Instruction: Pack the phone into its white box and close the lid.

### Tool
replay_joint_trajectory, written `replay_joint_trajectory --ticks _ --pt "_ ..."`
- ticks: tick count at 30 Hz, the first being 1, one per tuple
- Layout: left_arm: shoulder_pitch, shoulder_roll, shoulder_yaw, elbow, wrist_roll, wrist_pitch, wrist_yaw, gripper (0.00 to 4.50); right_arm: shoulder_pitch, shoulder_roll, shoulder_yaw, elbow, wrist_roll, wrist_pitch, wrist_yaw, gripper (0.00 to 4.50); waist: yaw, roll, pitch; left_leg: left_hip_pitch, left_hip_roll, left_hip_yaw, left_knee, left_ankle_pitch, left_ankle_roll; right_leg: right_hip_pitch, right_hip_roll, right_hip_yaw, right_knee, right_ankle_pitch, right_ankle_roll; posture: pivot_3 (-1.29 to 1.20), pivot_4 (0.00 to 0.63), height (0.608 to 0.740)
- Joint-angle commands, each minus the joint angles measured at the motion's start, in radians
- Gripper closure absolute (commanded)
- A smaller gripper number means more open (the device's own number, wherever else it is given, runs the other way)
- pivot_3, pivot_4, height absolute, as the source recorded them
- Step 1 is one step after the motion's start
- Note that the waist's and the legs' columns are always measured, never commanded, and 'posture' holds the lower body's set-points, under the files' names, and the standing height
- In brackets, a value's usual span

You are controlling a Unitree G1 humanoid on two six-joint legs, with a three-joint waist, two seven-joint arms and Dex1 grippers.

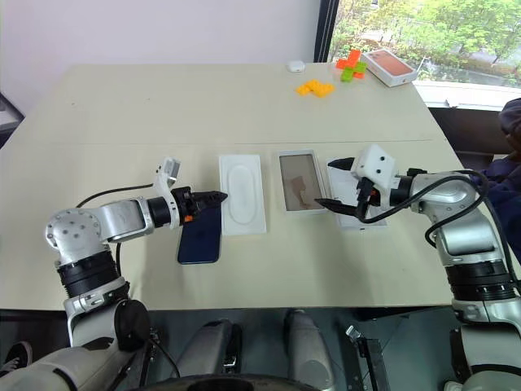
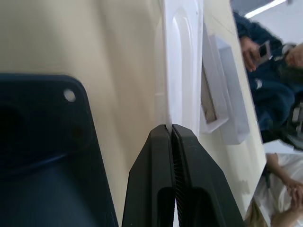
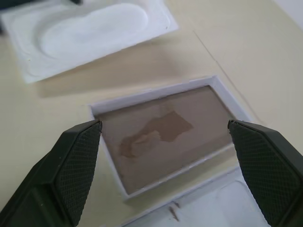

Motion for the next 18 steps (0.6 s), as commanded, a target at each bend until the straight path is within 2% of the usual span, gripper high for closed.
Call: replay_joint_trajectory --ticks 1,8,18 --pt "-0.086 -0.070 0.044 0.028 -0.006 -0.016 0.056 4.46 0.006 -0.040 -0.044 -0.040 0.041 0.034 0.034 0.00 0.007 0.000 0.000 0.000 0.000 0.000 0.000 0.000 0.000 0.000 0.000 0.000 -0.001 0.000 0.000 0.00 0.150 0.740" --pt "-0.210 -0.191 0.060 0.158 0.036 -0.101 0.160 4.46 0.011 -0.050 -0.053 -0.040 0.054 0.084 0.030 0.00 0.013 -0.001 0.000 0.000 -0.002 0.001 0.000 0.000 0.000 0.001 0.001 0.000 -0.001 0.000 0.000 0.00 0.150 0.740" --pt "-0.329 -0.205 -0.139 0.479 0.211 -0.336 0.045 4.46 0.036 -0.038 -0.052 -0.068 0.031 0.072 -0.035 0.00 0.013 -0.001 0.000 0.000 -0.003 0.003 0.000 0.000 -0.001 0.000 0.002 0.000 -0.001 0.000 0.000 0.00 0.150 0.740"
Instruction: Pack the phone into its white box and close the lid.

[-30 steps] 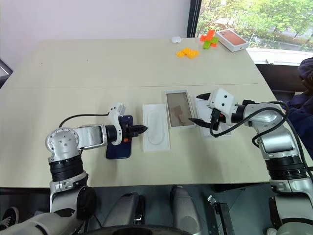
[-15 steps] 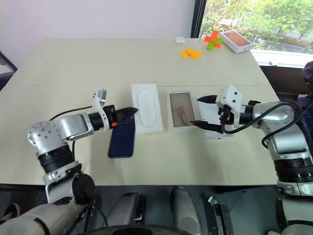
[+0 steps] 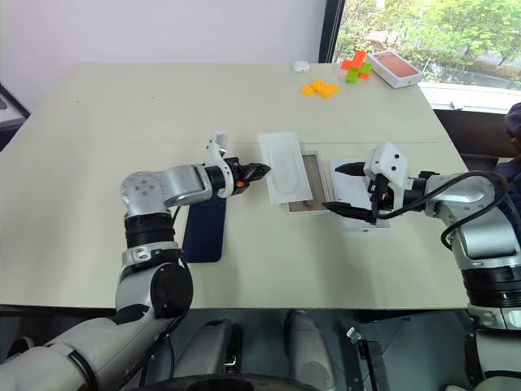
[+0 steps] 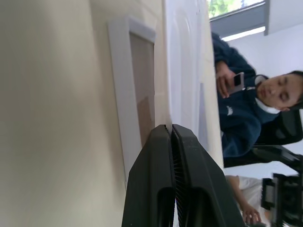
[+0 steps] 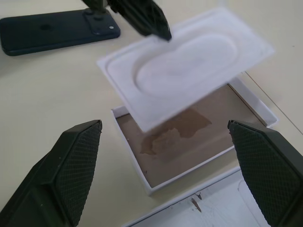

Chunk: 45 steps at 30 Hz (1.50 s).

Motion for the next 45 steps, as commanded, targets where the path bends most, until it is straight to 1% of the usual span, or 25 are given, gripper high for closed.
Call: replay_joint_trajectory --ticks 1,2,6,13,17,24,27,28,29,31,38,41,45 --pt "-0.055 0.012 -0.080 0.064 0.040 -0.047 -0.078 4.46 0.005 -0.004 -0.036 -0.048 0.010 -0.004 -0.018 0.00 0.000 0.000 0.000 0.000 0.000 0.000 0.000 0.000 0.000 0.000 0.000 0.000 0.000 0.000 0.000 0.00 0.150 0.740" --pt "-0.056 0.018 -0.113 0.076 0.060 -0.055 -0.101 4.46 0.008 -0.005 -0.036 -0.051 0.008 -0.006 -0.022 0.00 0.000 0.000 0.000 0.000 0.000 0.000 0.000 0.000 0.000 0.000 0.000 0.000 0.000 0.000 0.000 0.00 0.150 0.740" --pt "-0.081 -0.002 -0.157 0.144 0.094 -0.097 -0.143 4.46 0.022 -0.006 -0.034 -0.063 0.001 -0.013 -0.038 0.00 0.000 0.000 0.000 0.000 0.000 0.000 0.000 0.000 0.000 0.000 0.000 0.000 0.000 0.000 0.000 0.00 0.150 0.740" --pt "-0.111 -0.001 -0.188 0.238 0.161 -0.196 -0.183 4.46 0.022 -0.010 -0.034 -0.065 -0.004 -0.020 -0.051 0.00 -0.001 0.000 0.000 0.000 0.000 0.000 0.000 0.000 0.000 0.000 0.000 0.000 0.000 0.000 0.000 0.00 0.150 0.740" --pt "-0.127 -0.010 -0.162 0.260 0.154 -0.216 -0.184 4.46 0.027 -0.011 -0.032 -0.064 -0.009 -0.023 -0.052 0.00 0.000 0.000 0.000 0.000 0.000 0.000 0.000 0.000 0.000 0.000 0.000 0.000 0.000 0.000 0.001 0.00 0.150 0.740" --pt "-0.101 -0.034 -0.149 0.246 0.151 -0.219 -0.165 4.46 0.027 -0.011 -0.028 -0.057 -0.019 -0.036 -0.050 0.00 0.000 0.000 0.000 0.000 0.001 0.000 0.000 0.000 0.000 0.000 0.000 0.000 0.000 0.000 0.001 0.00 0.150 0.740" --pt "-0.088 -0.049 -0.157 0.209 0.150 -0.208 -0.162 3.54 0.018 -0.007 -0.021 -0.048 -0.024 -0.041 -0.050 0.00 0.000 0.000 0.000 0.000 0.001 -0.001 0.000 0.000 0.000 0.000 0.000 0.000 0.000 0.000 0.001 0.00 0.150 0.740" --pt "-0.088 -0.051 -0.160 0.198 0.151 -0.197 -0.161 3.07 0.015 -0.005 -0.019 -0.045 -0.026 -0.043 -0.051 0.00 0.000 0.000 0.000 0.000 0.001 -0.001 0.000 0.000 0.000 0.000 0.000 0.000 0.000 0.000 0.001 0.00 0.150 0.740" --pt "-0.089 -0.051 -0.163 0.190 0.151 -0.186 -0.163 2.71 0.013 -0.004 -0.017 -0.043 -0.028 -0.044 -0.050 0.00 0.000 0.000 0.000 0.000 0.001 -0.001 0.000 0.000 0.000 0.000 0.000 0.000 0.000 0.000 0.001 0.00 0.150 0.740" --pt "-0.089 -0.050 -0.173 0.169 0.156 -0.164 -0.160 1.68 0.011 -0.002 -0.017 -0.040 -0.029 -0.046 -0.050 0.00 -0.001 0.000 0.000 0.000 0.001 -0.001 0.000 0.000 0.000 0.000 0.000 0.000 0.000 0.000 0.001 0.00 0.150 0.740" --pt "-0.095 -0.049 -0.171 0.071 0.130 -0.069 -0.162 1.68 0.001 0.005 -0.011 -0.024 -0.040 -0.058 -0.047 0.00 -0.001 0.000 0.000 0.000 0.001 -0.001 0.000 0.000 0.000 0.000 0.000 0.000 0.000 0.000 0.001 0.00 0.150 0.740" --pt "-0.107 -0.047 -0.149 0.044 0.122 -0.036 -0.151 1.68 -0.001 0.007 -0.009 -0.022 -0.039 -0.061 -0.046 0.00 -0.001 0.000 0.000 0.000 0.001 -0.001 0.000 0.000 0.000 0.000 0.000 0.000 0.000 0.000 0.001 0.00 0.150 0.740" --pt "-0.094 -0.024 -0.158 -0.011 0.110 0.014 -0.178 1.68 -0.002 0.009 -0.007 -0.020 -0.041 -0.065 -0.045 0.00 -0.002 0.000 0.000 0.000 0.001 -0.001 0.000 0.000 0.000 0.000 0.000 0.000 0.000 0.001 0.001 0.00 0.150 0.740"
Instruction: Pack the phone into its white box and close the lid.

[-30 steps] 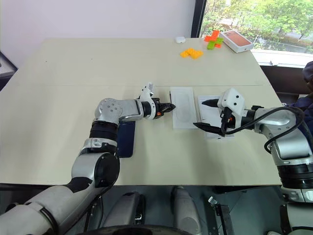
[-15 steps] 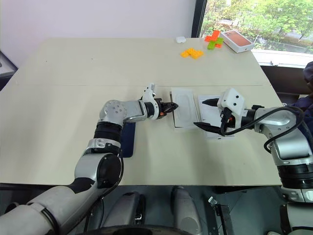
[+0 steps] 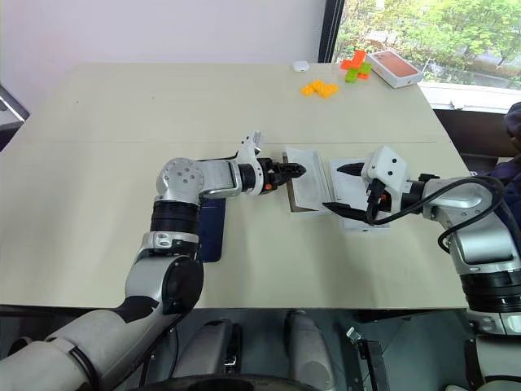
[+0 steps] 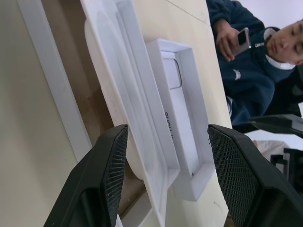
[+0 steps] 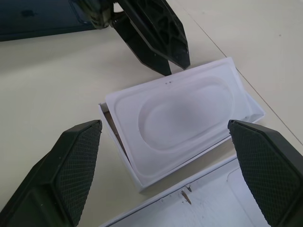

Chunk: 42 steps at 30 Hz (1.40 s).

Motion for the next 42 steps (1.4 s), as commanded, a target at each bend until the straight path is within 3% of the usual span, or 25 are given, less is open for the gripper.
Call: replay_joint_trajectory --ticks 1,5,7,10,13,16,19,26,32,37,42 --pt "-0.012 0.020 -0.004 -0.080 -0.041 0.050 -0.031 1.68 -0.025 0.003 -0.011 -0.012 -0.001 -0.021 0.002 0.00 -0.001 0.000 0.000 0.000 0.000 0.000 0.000 0.000 0.000 0.000 0.000 0.000 0.000 0.000 0.000 0.00 0.150 0.740" --pt "0.073 0.072 -0.023 -0.209 -0.058 0.141 -0.053 1.68 -0.026 0.008 -0.017 -0.012 0.002 -0.020 -0.002 0.00 -0.007 0.000 0.000 0.000 0.001 0.000 0.000 0.000 0.000 0.000 0.000 0.000 0.000 0.000 0.000 0.00 0.150 0.740" --pt "0.119 0.135 -0.091 -0.291 -0.039 0.117 -0.103 1.68 -0.030 0.011 -0.015 -0.012 -0.001 -0.020 -0.006 0.00 -0.011 0.000 0.000 0.001 0.001 0.000 0.000 0.000 0.000 0.000 0.000 0.001 0.001 0.000 0.000 0.00 0.150 0.740" --pt "0.170 0.252 -0.145 -0.408 -0.026 -0.045 -0.262 1.68 -0.059 0.036 -0.008 -0.011 -0.010 -0.024 -0.035 0.00 -0.021 0.000 0.000 0.000 0.002 -0.001 0.000 0.001 -0.002 -0.001 0.001 0.000 0.001 0.000 0.000 0.00 0.150 0.740" --pt "0.256 0.446 -0.234 -0.513 0.060 -0.277 -0.474 1.68 -0.118 0.072 0.025 0.018 -0.050 0.001 -0.085 0.00 -0.029 0.001 0.000 0.001 0.003 0.000 -0.002 0.004 -0.007 -0.002 0.001 0.001 0.002 0.000 -0.001 0.00 0.150 0.740" --pt "0.318 0.574 -0.243 -0.512 0.080 -0.383 -0.610 1.68 -0.153 0.092 0.060 0.046 -0.084 0.009 -0.106 0.00 -0.024 0.002 0.000 0.002 0.003 0.000 -0.003 0.004 -0.007 -0.002 0.002 0.001 0.002 0.000 -0.002 0.00 0.150 0.740" --pt "0.345 0.632 -0.205 -0.470 0.103 -0.498 -0.666 1.61 -0.198 0.139 0.097 0.093 -0.130 0.011 -0.153 0.92 -0.017 0.001 0.000 0.000 0.004 0.000 -0.002 0.003 -0.005 -0.001 0.001 0.000 0.001 0.000 -0.002 0.00 0.150 0.740" --pt "0.390 0.683 -0.193 -0.441 0.136 -0.617 -0.711 1.61 -0.285 0.228 0.174 0.210 -0.249 -0.032 -0.245 4.47 -0.021 0.001 0.000 -0.001 0.003 0.000 -0.001 0.001 -0.001 -0.002 -0.001 0.000 0.000 0.000 -0.001 0.00 0.150 0.740" --pt "0.437 0.668 -0.200 -0.485 0.146 -0.643 -0.680 1.61 -0.307 0.302 0.272 0.305 -0.405 -0.068 -0.363 4.47 -0.025 0.001 0.000 -0.001 0.003 0.000 -0.001 0.000 0.000 -0.003 -0.002 0.000 0.001 0.001 -0.001 0.00 0.150 0.740" --pt "0.464 0.685 -0.203 -0.514 0.147 -0.654 -0.697 1.61 -0.277 0.282 0.382 0.340 -0.533 -0.131 -0.361 4.47 -0.024 0.001 0.000 -0.001 0.003 0.000 -0.001 0.000 0.000 -0.002 -0.002 0.000 0.001 0.001 -0.001 0.00 0.150 0.740" --pt "0.466 0.694 -0.204 -0.510 0.155 -0.656 -0.698 1.61 -0.273 0.280 0.364 0.307 -0.522 -0.106 -0.307 4.47 -0.025 0.001 0.000 0.000 0.003 0.000 -0.001 0.000 0.000 -0.002 -0.002 0.000 0.002 0.001 -0.001 0.00 0.150 0.740"
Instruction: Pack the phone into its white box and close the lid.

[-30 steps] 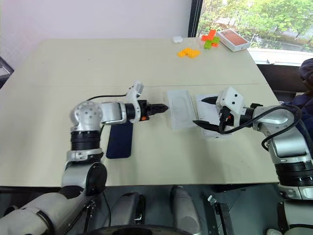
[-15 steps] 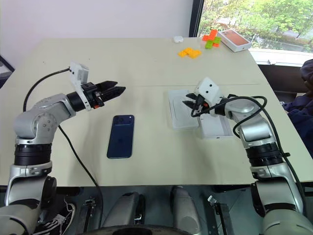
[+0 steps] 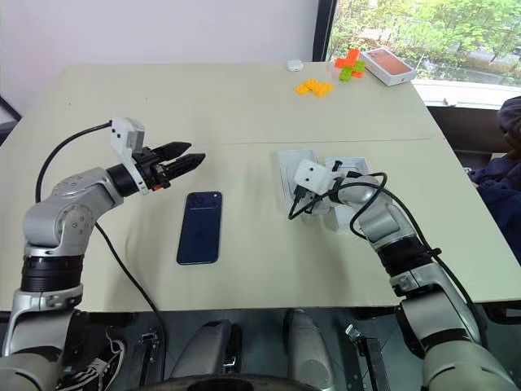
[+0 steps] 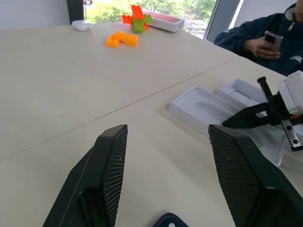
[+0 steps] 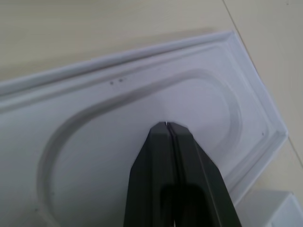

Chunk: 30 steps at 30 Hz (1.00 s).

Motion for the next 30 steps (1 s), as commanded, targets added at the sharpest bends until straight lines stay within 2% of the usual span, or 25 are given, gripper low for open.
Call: replay_joint_trajectory --ticks 1,5,7,9,11,12,15,18,23,26,27,28,30 --pt "-0.009 0.018 0.010 -0.029 0.005 -0.021 -0.006 1.61 -0.005 -0.005 -0.033 -0.049 0.037 0.047 0.058 4.47 0.000 0.000 0.000 0.000 0.000 0.000 0.000 0.000 0.000 0.000 0.000 0.000 0.000 0.000 0.000 0.00 0.150 0.740" --pt "-0.014 0.015 0.008 -0.020 0.004 -0.027 -0.013 1.61 -0.065 0.047 -0.192 -0.144 0.263 0.225 0.139 4.47 -0.001 0.001 0.000 0.000 0.001 0.000 0.000 0.000 0.000 0.000 0.001 0.000 0.000 0.000 0.000 0.00 0.150 0.740" --pt "-0.014 0.014 0.009 -0.021 0.003 -0.025 -0.013 1.61 -0.087 0.055 -0.245 -0.172 0.329 0.305 0.148 3.92 -0.002 0.001 0.000 -0.001 0.001 0.000 0.000 0.000 0.000 -0.001 0.001 0.000 0.000 0.000 0.000 0.00 0.150 0.740" --pt "-0.012 0.016 0.009 -0.021 -0.002 -0.022 -0.020 1.61 -0.085 0.028 -0.258 -0.206 0.362 0.337 0.185 3.10 0.000 0.000 0.000 -0.001 0.001 -0.001 0.000 0.000 0.000 -0.001 0.001 0.000 0.000 0.000 0.000 0.00 0.150 0.740" --pt "-0.006 0.027 0.008 -0.024 -0.004 -0.025 -0.040 1.61 -0.073 -0.010 -0.271 -0.236 0.396 0.364 0.232 2.10 0.005 0.000 0.000 -0.001 0.001 -0.002 0.000 0.000 0.000 0.000 0.001 -0.002 0.000 0.000 0.000 0.00 0.150 0.740" --pt "0.000 0.034 0.012 -0.027 -0.014 -0.027 -0.062 1.61 -0.061 -0.038 -0.269 -0.256 0.415 0.381 0.269 1.46 0.005 0.000 0.000 -0.001 0.001 -0.002 0.000 0.000 0.000 0.000 0.001 -0.002 0.000 0.000 0.000 0.00 0.150 0.740" --pt "0.012 0.051 0.015 -0.030 -0.023 -0.037 -0.102 1.61 -0.028 -0.099 -0.251 -0.306 0.454 0.403 0.357 0.04 0.003 0.001 0.000 -0.001 0.000 -0.002 0.000 0.000 0.001 0.000 0.000 -0.002 -0.001 0.000 0.000 0.00 0.150 0.740" --pt "0.047 0.099 -0.004 -0.023 0.008 -0.081 -0.173 1.61 0.014 -0.187 -0.188 -0.382 0.463 0.406 0.479 0.04 0.000 0.001 0.000 -0.001 0.000 -0.001 0.000 -0.001 0.002 0.000 0.000 -0.002 -0.001 0.000 0.000 0.00 0.150 0.740" --pt "0.092 0.163 -0.038 0.000 0.017 -0.056 -0.254 1.61 0.020 -0.230 -0.064 -0.377 0.337 0.292 0.494 0.04 -0.004 0.001 0.000 0.000 0.002 0.001 0.000 -0.001 0.002 -0.001 0.002 -0.001 -0.001 0.000 0.000 0.00 0.150 0.740" --pt "0.108 0.168 -0.018 -0.022 -0.021 -0.035 -0.281 0.85 0.016 -0.215 -0.052 -0.374 0.344 0.300 0.499 0.00 -0.003 0.001 0.001 0.000 0.002 0.000 0.000 -0.001 0.002 -0.001 0.003 -0.001 -0.001 -0.001 0.000 0.00 0.150 0.740" --pt "0.119 0.174 -0.014 -0.036 -0.031 -0.043 -0.302 0.34 0.009 -0.213 -0.040 -0.368 0.328 0.280 0.495 0.00 -0.002 0.001 0.001 0.000 0.003 0.000 0.000 -0.001 0.002 -0.001 0.003 -0.001 -0.001 -0.001 0.000 0.00 0.150 0.740" --pt "0.138 0.179 -0.004 -0.056 -0.040 -0.069 -0.331 0.04 -0.007 -0.205 -0.023 -0.348 0.309 0.273 0.491 0.00 -0.001 0.001 0.001 -0.001 0.003 0.000 0.000 -0.001 0.002 -0.001 0.003 -0.001 -0.001 -0.001 0.000 0.00 0.150 0.740" --pt "0.173 0.189 0.005 -0.095 -0.027 -0.130 -0.357 0.04 -0.028 -0.199 0.006 -0.315 0.271 0.241 0.490 0.00 -0.003 0.001 0.001 -0.001 0.002 0.001 0.000 -0.001 0.002 -0.001 0.001 -0.001 -0.001 0.000 0.000 0.00 0.150 0.740"
